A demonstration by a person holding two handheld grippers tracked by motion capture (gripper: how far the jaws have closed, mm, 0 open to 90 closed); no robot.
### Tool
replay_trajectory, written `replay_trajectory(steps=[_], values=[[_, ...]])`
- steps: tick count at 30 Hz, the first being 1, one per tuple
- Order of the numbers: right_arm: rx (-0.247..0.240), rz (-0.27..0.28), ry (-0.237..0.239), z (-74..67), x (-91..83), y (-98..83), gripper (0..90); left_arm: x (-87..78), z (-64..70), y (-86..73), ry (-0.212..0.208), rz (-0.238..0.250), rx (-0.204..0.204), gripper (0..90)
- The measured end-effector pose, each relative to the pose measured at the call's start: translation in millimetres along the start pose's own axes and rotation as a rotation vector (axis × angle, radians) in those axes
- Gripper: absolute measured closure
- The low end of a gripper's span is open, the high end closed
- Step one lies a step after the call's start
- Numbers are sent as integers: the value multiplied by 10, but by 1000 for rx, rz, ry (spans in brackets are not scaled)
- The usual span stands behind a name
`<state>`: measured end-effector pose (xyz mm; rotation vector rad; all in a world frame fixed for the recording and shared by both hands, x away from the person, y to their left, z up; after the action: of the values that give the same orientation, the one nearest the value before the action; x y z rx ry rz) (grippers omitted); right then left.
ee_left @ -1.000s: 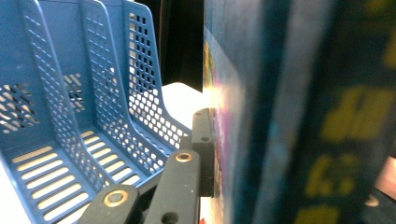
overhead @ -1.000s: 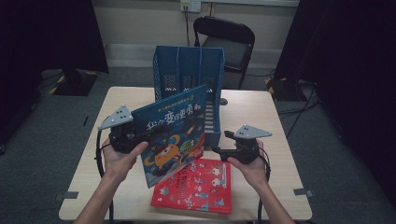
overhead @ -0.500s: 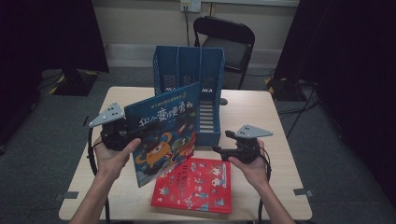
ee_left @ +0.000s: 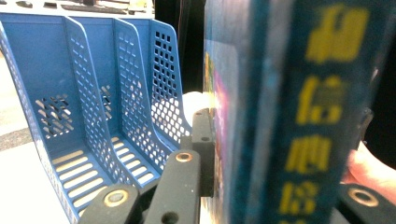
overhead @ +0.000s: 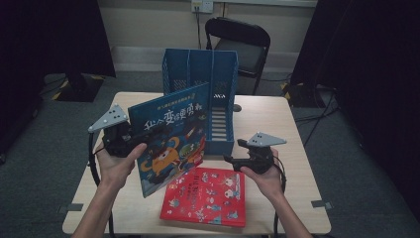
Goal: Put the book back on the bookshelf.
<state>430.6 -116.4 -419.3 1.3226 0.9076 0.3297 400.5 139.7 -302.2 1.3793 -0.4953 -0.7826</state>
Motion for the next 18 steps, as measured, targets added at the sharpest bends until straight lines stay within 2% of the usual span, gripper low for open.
replay_trajectory(steps=[4, 13, 15, 16, 18], values=[[4, -4, -1, 8, 3, -11, 253, 27, -1, 44, 2, 10, -10, 836], [5, -3, -3, 13, 1, -12, 252, 40, 9, 205, -4, 34, -3, 835], [5, -4, -3, 12, 2, -12, 252, 41, 5, 261, 12, 49, -9, 835], [7, -3, -1, 10, 3, -12, 252, 40, -8, 280, 11, 51, -1, 835], [6, -3, -2, 12, 0, -11, 251, 45, -34, 325, 12, 61, -9, 836]])
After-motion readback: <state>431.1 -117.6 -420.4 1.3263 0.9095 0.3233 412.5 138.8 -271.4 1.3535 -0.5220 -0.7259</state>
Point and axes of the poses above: each handheld gripper's, and its own axes: x roughly forward along the jaws, y roughly out of its top, z roughly to its right, the point moved 8 cm from there along x, roughly forward along the jaws, and after that the axes turned 5 degrees about z, right-handed, at the moved point
